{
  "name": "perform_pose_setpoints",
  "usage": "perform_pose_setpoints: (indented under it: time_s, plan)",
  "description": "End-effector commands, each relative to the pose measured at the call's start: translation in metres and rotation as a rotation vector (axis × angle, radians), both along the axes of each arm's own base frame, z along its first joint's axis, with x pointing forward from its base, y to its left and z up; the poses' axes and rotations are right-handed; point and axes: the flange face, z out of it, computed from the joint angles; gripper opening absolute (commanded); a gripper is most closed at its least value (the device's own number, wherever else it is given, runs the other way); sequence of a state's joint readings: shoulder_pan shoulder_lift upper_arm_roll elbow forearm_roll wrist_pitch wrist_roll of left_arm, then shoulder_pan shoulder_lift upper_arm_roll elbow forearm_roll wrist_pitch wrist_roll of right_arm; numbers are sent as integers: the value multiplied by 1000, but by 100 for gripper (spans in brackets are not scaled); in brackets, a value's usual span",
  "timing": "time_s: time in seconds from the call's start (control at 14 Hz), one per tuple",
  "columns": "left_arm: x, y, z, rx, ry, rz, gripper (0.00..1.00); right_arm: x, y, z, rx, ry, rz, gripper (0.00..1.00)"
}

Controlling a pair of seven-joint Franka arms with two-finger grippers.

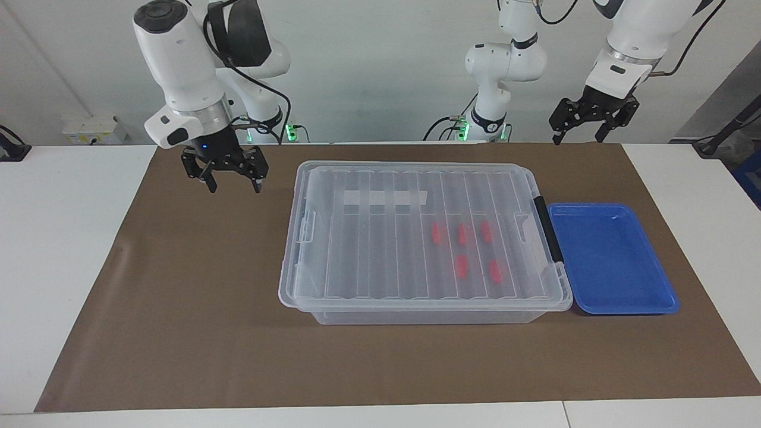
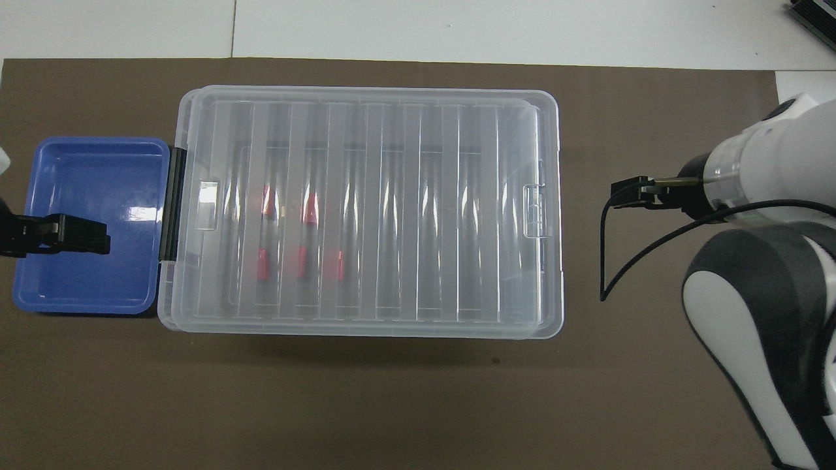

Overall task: Place red block in blue tray from box
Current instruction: 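Reach the right gripper to the clear lid's edge and grip it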

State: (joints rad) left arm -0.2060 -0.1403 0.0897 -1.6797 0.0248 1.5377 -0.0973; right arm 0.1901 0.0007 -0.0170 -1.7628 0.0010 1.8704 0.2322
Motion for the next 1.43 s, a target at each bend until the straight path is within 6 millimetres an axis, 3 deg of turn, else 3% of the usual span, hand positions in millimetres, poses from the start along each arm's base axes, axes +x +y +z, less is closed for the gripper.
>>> perform_pose_setpoints:
  time_s: [0.0, 0.36, 0.86, 1.36]
  plan:
    - [-7, 1, 2, 3, 3, 8, 100, 6, 19, -18, 20, -1, -27, 98]
    - [-7, 1, 2, 3, 3, 8, 100, 18, 48, -44, 31, -17, -52, 98]
    - [-7, 2, 2, 3, 3, 10, 100, 28, 66, -82, 54, 27, -48, 98]
    - [-7, 2, 3, 3, 1, 10, 100, 22, 55, -93, 41, 62, -28, 98]
